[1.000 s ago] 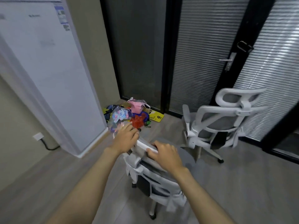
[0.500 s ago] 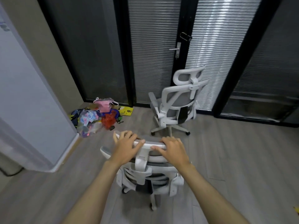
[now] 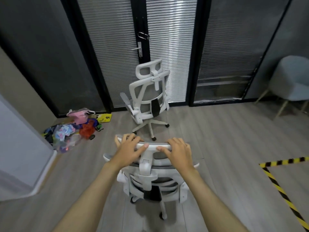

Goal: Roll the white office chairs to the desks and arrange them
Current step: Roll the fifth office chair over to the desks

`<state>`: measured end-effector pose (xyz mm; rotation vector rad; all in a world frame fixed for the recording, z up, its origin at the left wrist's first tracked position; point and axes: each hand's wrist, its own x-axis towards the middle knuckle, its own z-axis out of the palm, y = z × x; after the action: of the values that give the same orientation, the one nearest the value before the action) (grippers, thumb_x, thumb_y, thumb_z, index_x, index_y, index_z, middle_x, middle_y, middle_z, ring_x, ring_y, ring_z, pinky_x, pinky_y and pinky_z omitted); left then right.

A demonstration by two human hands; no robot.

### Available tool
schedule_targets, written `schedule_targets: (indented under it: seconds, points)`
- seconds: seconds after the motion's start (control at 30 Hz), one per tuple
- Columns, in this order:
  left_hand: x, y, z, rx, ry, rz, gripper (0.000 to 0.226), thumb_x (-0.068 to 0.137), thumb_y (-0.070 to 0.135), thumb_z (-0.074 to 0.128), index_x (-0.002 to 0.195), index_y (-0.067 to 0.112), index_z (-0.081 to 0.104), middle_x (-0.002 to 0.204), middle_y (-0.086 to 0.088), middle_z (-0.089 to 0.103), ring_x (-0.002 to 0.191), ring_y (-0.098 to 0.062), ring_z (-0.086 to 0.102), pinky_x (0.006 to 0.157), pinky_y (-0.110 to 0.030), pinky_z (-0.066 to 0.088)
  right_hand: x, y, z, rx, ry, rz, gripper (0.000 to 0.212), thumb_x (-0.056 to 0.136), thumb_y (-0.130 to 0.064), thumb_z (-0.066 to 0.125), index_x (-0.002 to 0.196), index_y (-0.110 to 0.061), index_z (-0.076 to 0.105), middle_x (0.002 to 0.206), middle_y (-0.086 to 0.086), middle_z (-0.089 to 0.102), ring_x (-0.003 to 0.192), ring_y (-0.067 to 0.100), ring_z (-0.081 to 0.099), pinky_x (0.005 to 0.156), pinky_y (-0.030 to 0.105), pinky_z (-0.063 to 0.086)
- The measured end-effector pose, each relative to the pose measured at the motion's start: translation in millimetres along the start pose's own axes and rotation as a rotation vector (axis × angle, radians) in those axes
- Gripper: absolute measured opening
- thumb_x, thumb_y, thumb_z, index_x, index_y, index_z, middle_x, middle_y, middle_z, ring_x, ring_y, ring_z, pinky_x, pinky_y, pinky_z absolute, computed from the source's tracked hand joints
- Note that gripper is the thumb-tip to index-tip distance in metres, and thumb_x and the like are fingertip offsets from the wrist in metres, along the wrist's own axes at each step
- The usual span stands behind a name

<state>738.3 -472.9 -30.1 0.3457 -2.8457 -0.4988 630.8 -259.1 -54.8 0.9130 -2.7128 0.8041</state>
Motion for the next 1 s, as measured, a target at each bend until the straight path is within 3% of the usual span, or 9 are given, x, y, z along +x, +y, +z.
schedule_targets:
  seconds: [0.17, 0.3, 0.4, 0.47, 0.53, 0.6, 0.7, 0.8, 1.0]
  points:
    - [-8.7, 90.1, 32.8, -0.050, -0.057, 0.073, 0.062, 0.087, 0.086, 0.021, 0.107, 0.042, 0.059, 0.107, 0.020, 0.047, 0.116, -0.010, 0.032, 0.111, -0.058, 0.024, -59.4, 53.2, -56.6, 0.119, 0.056, 0.178, 0.051, 0.088, -0.065, 0.059, 0.107, -0.019, 0.067, 0.106, -0.005, 0.063, 0.114, 0.017, 0.052, 0.084, 0.040, 0.049]
    - [-13.2, 173.7, 58.0, -0.050, -0.124, 0.144, 0.058, 0.088, 0.083, 0.023, 0.108, 0.042, 0.059, 0.106, 0.020, 0.046, 0.119, -0.009, 0.031, 0.113, -0.060, 0.011, -107.0, 110.4, -100.2, 0.189, 0.108, 0.244, 0.042, 0.092, -0.054, 0.064, 0.114, -0.019, 0.071, 0.106, -0.004, 0.061, 0.115, 0.019, 0.049, 0.098, 0.042, 0.046]
    - [-13.1, 233.5, 77.4, -0.115, -0.230, 0.201, 0.053, 0.093, 0.077, 0.032, 0.113, 0.038, 0.060, 0.108, 0.017, 0.045, 0.124, -0.013, 0.028, 0.113, -0.050, 0.013, -136.9, 150.1, -133.1, 0.121, 0.135, 0.277, 0.041, 0.096, -0.048, 0.063, 0.123, -0.018, 0.071, 0.118, 0.005, 0.064, 0.129, 0.029, 0.045, 0.110, 0.047, 0.037]
    - [-9.8, 273.9, 92.6, -0.139, -0.280, 0.255, 0.055, 0.093, 0.076, 0.034, 0.116, 0.034, 0.060, 0.111, 0.016, 0.046, 0.122, -0.011, 0.026, 0.114, -0.049, 0.019, -153.4, 173.0, -154.3, 0.065, 0.129, 0.308, 0.051, 0.095, -0.059, 0.056, 0.124, -0.019, 0.071, 0.124, 0.006, 0.065, 0.135, 0.034, 0.041, 0.112, 0.051, 0.035]
    - [-6.6, 313.1, 110.0, -0.157, -0.315, 0.303, 0.050, 0.095, 0.072, 0.037, 0.116, 0.033, 0.060, 0.110, 0.016, 0.046, 0.121, -0.010, 0.026, 0.113, -0.047, 0.022, -169.7, 197.6, -174.9, 0.019, 0.146, 0.341, 0.077, 0.086, -0.082, 0.037, 0.120, -0.023, 0.072, 0.122, 0.001, 0.067, 0.135, 0.030, 0.041, 0.106, 0.054, 0.039]
    - [-0.7, 351.4, 126.7, -0.169, -0.356, 0.363, 0.046, 0.096, 0.070, 0.039, 0.114, 0.034, 0.059, 0.104, 0.019, 0.044, 0.120, -0.011, 0.027, 0.111, -0.044, 0.025, -185.8, 231.9, -192.8, -0.033, 0.219, 0.353, 0.083, 0.082, -0.089, 0.032, 0.115, -0.025, 0.073, 0.115, -0.004, 0.067, 0.129, 0.025, 0.044, 0.102, 0.047, 0.042]
    - [12.5, 408.4, 150.8, -0.176, -0.419, 0.478, 0.048, 0.096, 0.071, 0.039, 0.122, 0.035, 0.058, 0.101, 0.024, 0.044, 0.112, -0.012, 0.032, 0.104, -0.037, 0.026, -214.1, 286.3, -225.1, -0.153, 0.281, 0.385, 0.061, 0.089, -0.079, 0.044, 0.115, -0.031, 0.070, 0.109, -0.013, 0.061, 0.117, 0.016, 0.048, 0.098, 0.033, 0.034]
    - [28.1, 470.2, 178.8, -0.213, -0.450, 0.581, 0.047, 0.097, 0.066, 0.042, 0.127, 0.034, 0.058, 0.109, 0.019, 0.048, 0.109, -0.010, 0.032, 0.099, -0.030, 0.025, -240.3, 337.1, -258.1, -0.275, 0.290, 0.449, 0.058, 0.093, -0.079, 0.033, 0.120, -0.037, 0.063, 0.110, -0.016, 0.057, 0.112, 0.013, 0.047, 0.094, 0.040, 0.040]
    - [62.7, 595.4, 238.0, -0.289, -0.626, 0.740, 0.043, 0.101, 0.057, 0.043, 0.138, 0.036, 0.051, 0.115, 0.017, 0.045, 0.120, -0.009, 0.027, 0.107, -0.036, 0.027, -282.7, 439.2, -321.1, -0.275, 0.303, 0.549, 0.035, 0.101, -0.059, 0.048, 0.127, -0.038, 0.058, 0.115, -0.018, 0.053, 0.113, 0.012, 0.045, 0.100, 0.039, 0.039]
